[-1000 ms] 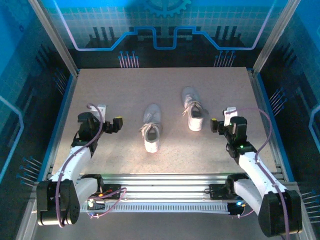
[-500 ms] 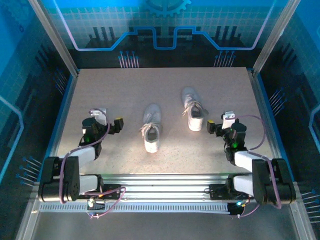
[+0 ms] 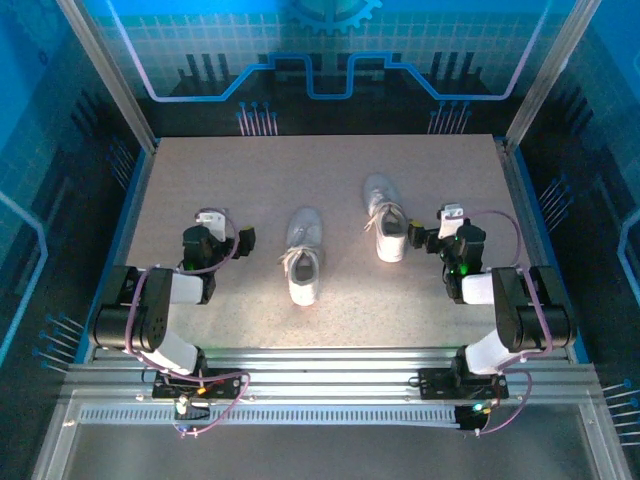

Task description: Tie the shoes

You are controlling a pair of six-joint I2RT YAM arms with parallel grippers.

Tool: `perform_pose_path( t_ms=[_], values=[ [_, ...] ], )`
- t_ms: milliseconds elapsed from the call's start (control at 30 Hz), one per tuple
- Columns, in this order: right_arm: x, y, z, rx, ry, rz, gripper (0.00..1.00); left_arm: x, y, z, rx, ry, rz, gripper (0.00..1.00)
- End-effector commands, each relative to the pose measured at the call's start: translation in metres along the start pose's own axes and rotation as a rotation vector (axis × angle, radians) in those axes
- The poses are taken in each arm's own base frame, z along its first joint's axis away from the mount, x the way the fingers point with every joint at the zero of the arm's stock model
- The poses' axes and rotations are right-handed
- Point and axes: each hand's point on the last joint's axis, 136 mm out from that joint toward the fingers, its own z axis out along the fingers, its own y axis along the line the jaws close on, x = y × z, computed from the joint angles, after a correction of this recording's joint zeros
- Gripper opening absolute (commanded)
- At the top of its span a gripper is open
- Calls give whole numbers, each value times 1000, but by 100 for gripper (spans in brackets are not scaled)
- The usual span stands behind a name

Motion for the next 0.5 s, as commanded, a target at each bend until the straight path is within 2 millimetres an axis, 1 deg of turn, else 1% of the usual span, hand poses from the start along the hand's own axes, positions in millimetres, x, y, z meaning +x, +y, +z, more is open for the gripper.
perform_pose_path(
  t_ms=[0,267,467],
  values=[
    [0,4,3,-5,14,-23,100,-17,6,3,-37,-55,-10,99],
    [1,12,6,-14,34,-59,100,-17,6,3,-37,-56,-11,99],
    [1,11,7,-16,34,-55,100,-17,6,3,-37,-56,-11,99]
  ],
)
